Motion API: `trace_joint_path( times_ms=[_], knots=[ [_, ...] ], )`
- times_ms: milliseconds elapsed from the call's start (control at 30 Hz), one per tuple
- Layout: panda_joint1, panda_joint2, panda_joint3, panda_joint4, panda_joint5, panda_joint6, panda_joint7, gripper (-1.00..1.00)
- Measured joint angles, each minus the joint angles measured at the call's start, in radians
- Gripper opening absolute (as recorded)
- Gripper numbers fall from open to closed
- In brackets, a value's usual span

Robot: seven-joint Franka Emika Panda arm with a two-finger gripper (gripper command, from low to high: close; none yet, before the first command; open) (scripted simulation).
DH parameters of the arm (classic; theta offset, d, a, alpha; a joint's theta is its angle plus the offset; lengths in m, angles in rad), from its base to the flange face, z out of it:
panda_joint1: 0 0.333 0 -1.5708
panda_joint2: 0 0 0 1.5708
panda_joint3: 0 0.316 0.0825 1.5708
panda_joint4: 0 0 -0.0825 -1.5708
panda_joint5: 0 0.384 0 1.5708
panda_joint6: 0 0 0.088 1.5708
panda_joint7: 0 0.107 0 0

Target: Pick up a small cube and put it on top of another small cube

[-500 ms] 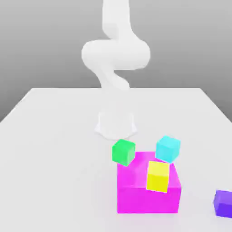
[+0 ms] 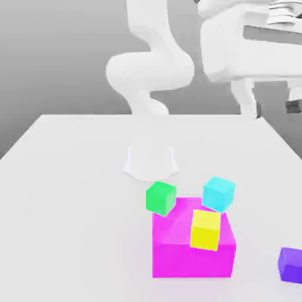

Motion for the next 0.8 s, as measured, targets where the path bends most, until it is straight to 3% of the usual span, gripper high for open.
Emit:
trace_joint_path(
  times_ms=[400,567,600,800],
  knots=[
    [0.149,0.439,0.082,-0.008,-0.115,0.137,-0.21,0.0],
    [0.195,0.621,0.057,0.017,-0.18,0.249,-0.204,0.0],
    [0.203,0.652,0.049,0.024,-0.188,0.273,-0.199,-1.0],
    [0.206,0.667,0.045,0.027,-0.192,0.283,-0.195,-1.0]
  ],
)
